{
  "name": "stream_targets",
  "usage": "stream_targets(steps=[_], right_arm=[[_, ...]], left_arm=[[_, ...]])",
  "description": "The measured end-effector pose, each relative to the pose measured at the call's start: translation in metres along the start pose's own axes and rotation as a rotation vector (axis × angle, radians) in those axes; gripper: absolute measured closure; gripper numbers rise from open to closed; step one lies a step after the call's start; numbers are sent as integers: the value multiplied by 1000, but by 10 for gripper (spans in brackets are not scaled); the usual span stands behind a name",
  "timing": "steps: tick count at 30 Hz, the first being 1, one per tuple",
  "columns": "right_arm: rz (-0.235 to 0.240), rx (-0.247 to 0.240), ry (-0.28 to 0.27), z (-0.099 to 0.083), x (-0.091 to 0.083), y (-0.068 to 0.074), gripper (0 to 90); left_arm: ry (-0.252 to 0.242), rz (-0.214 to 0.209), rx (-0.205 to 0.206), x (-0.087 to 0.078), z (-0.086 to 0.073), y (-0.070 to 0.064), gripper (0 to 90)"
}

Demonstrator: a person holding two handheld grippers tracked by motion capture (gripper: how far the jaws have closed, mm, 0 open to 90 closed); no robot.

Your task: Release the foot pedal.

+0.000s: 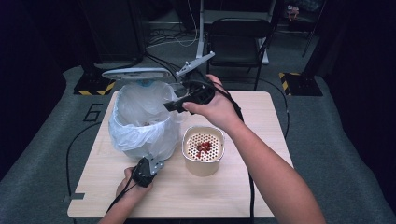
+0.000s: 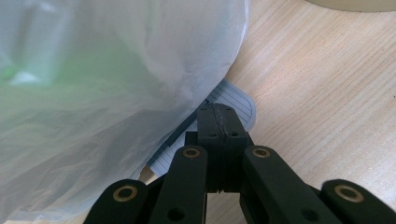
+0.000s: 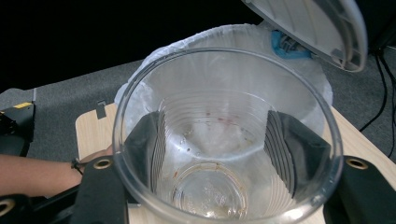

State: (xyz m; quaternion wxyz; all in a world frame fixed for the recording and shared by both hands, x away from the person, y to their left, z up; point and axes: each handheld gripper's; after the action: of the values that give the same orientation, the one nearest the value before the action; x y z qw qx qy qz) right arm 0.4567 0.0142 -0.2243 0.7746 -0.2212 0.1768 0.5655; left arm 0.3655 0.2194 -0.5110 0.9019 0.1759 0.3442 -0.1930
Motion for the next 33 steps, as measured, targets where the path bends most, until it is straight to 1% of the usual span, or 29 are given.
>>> stream_targets(steps=[3, 4, 5, 7, 8, 9, 10, 11, 14, 15, 16, 17, 18, 21, 22, 24, 25, 26, 27, 28, 31, 32, 33], right_arm=[[9, 3, -3, 4, 8, 0, 384], [10, 15, -10, 5, 11, 0, 384], [10, 15, -10, 5, 11, 0, 384], [12, 22, -12, 8, 16, 0, 384], [10, 24, -9, 10, 22, -1, 384], [11, 25, -6, 11, 24, -1, 383], [12, 28, -7, 13, 28, -1, 382], [8, 35, -7, 14, 30, -1, 382], [-4, 30, -5, 16, 39, -1, 380], [-4, 30, -5, 16, 39, -1, 380], [-11, 28, -4, 18, 47, 0, 378], [-11, 28, -4, 18, 47, 0, 378], [-23, 31, -9, 19, 52, 0, 376], [-30, 36, -12, 20, 57, 1, 374], [-41, 41, -14, 20, 63, 1, 371], [-47, 42, -13, 20, 65, 0, 370], [-58, 63, -17, 20, 69, 1, 367], [-60, 68, -17, 19, 72, 1, 365], [-66, 60, -19, 17, 75, 0, 362], [-62, 69, -8, 16, 77, 1, 360], [-72, 69, -8, 14, 81, 2, 347], [-89, 89, -18, 13, 85, 3, 317], [-92, 93, -20, 12, 85, 3, 302]], left_arm=[[-1, 0, 0, 0, 0, 0, 898], [-1, -1, 1, 0, 0, 0, 898], [-1, -1, 1, 0, 0, 0, 898], [-6, 0, -5, 0, 0, 0, 898], [-27, 18, -10, 2, -1, -1, 898], [-4, 0, -5, 0, 0, 0, 898], [-5, -1, -4, 0, 0, 0, 898], [-5, -1, -5, 1, 0, 0, 898], [-4, -1, -3, 0, 0, 0, 898], [-4, -1, -3, 0, 0, 0, 898], [-3, -1, -2, 0, 0, 0, 898], [-3, -1, -2, 0, 0, 0, 898], [-4, -1, -3, 0, 0, 0, 898], [-3, -1, -3, 0, 0, 0, 898], [-6, -2, -5, 1, 0, 0, 898], [-5, -1, -5, 0, 0, 0, 898], [-2, -1, 1, 0, 0, 0, 898], [-2, 0, 1, 0, 0, 0, 898], [-2, 0, 1, 0, 0, 0, 898], [-2, 0, 1, 0, 0, 0, 898], [0, -1, 2, 0, 0, 0, 898], [-2, -1, 2, 0, 0, 0, 898], [-2, -1, 3, 0, 0, 0, 898]])
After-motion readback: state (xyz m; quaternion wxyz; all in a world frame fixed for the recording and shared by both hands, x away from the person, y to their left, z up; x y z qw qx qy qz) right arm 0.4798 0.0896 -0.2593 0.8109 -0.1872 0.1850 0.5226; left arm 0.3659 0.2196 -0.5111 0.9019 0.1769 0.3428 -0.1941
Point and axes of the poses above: each handheld gripper's, and its own axes: x roughly forward along the jaws, z roughly out of its top, y roughly to its left, and after that the axes turned 14 degrees about -x, right-handed
